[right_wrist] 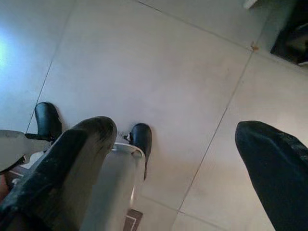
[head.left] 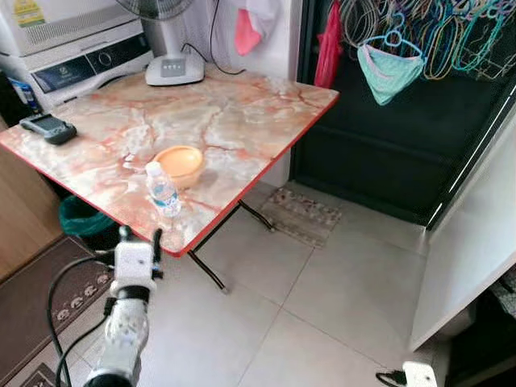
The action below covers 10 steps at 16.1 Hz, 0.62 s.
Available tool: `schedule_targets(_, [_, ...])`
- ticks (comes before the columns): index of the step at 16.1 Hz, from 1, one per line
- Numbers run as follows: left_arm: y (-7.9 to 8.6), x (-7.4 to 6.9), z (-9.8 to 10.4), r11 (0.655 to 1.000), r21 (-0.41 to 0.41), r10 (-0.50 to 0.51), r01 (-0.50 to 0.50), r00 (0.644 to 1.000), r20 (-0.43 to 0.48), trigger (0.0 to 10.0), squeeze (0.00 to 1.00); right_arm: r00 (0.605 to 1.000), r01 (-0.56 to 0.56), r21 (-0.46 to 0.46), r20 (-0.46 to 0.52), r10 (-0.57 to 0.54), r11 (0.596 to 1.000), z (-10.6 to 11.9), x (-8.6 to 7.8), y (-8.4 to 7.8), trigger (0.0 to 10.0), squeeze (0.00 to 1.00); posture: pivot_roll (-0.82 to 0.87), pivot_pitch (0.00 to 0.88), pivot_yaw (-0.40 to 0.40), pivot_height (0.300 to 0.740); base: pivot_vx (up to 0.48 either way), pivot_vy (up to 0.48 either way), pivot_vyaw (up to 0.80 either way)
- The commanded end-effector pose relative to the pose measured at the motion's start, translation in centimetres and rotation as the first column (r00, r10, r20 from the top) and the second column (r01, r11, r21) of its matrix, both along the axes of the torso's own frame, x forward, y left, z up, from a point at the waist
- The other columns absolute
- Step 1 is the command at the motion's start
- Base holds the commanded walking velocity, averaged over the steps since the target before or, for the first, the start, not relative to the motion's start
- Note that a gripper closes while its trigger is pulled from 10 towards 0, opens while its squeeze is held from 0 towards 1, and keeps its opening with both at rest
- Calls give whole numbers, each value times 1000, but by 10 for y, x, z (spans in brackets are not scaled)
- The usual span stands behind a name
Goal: Restocking fridge
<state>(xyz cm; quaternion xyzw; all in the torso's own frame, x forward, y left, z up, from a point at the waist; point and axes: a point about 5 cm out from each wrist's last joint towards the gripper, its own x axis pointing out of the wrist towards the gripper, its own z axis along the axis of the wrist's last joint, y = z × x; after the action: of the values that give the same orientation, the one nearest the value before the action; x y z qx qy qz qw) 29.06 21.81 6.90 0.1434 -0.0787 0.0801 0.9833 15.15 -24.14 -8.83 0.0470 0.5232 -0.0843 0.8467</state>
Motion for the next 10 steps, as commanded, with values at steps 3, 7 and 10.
schedule_targets(3, [-15,-2,21,998,13,-60,59,992,108,10000,0,1000,23,6,-7,-23,1000,-4,-14,-4,10000,0,80,33,-2,740,0,0,0])
schedule_targets(7, [-22,-3,45,998,-41,-31,39,983,182,10000,0,1000,29,6,7,-29,1000,-5,-22,-8,10000,0,79,78,-16,740,0,0,0])
schedule_targets(10, [-21,-5,58,999,-26,-40,46,978,204,10000,0,999,-39,-5,-16,39,999,-4,-24,-11,10000,0,95,112,-35,740,0,0,0])
